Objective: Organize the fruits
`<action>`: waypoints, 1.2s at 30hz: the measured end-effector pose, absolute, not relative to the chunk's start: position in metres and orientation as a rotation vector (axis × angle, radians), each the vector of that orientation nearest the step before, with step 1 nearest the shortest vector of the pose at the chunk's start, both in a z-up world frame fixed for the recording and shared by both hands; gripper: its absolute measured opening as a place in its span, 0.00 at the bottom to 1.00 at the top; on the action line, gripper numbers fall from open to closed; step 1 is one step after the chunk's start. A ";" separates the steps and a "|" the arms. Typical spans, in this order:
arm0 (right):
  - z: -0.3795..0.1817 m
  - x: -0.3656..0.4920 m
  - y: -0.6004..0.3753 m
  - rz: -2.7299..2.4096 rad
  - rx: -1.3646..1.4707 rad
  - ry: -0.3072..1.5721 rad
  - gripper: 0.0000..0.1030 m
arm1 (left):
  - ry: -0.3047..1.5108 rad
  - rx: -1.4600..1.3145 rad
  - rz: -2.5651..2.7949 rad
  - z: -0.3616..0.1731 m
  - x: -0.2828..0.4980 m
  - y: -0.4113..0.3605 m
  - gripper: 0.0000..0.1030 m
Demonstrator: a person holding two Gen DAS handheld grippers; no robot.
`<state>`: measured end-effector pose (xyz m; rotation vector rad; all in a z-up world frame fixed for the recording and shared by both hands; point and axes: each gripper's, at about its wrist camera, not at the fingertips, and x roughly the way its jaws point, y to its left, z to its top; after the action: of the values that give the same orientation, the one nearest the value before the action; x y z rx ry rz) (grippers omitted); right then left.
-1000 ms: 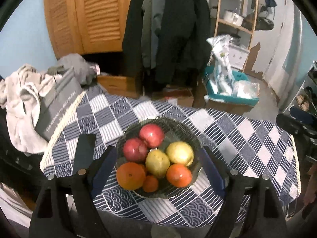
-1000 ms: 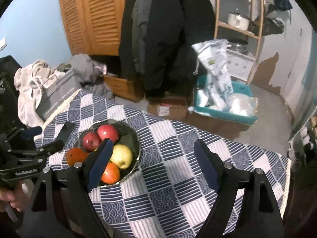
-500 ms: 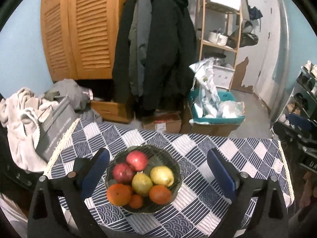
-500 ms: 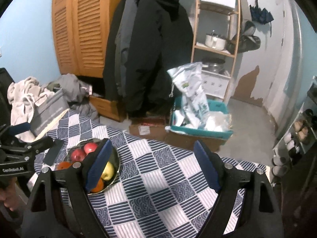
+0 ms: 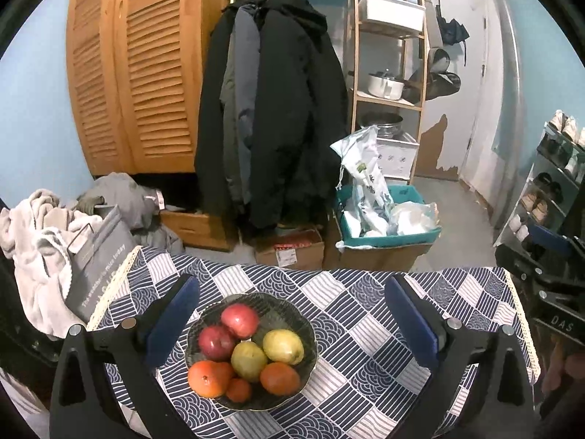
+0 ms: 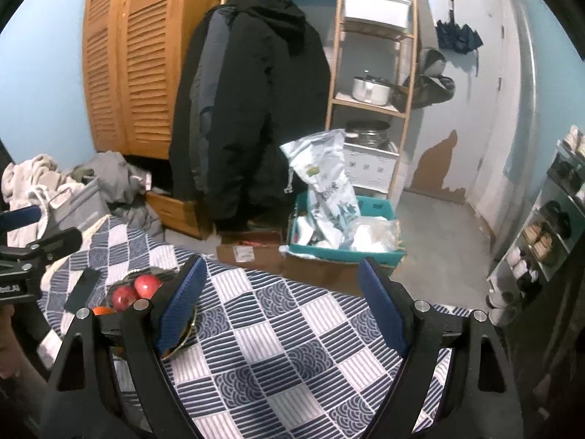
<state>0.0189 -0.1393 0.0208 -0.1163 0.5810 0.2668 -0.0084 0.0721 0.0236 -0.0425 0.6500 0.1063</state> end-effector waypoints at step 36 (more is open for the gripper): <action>0.022 0.024 -0.149 0.254 -0.105 0.588 0.81 | 0.666 -0.068 0.125 0.023 -0.005 0.067 0.99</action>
<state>0.0240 -0.1490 0.0216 -0.1048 0.5875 0.2544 -0.0052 0.0670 0.0234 -0.0677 0.6662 0.1249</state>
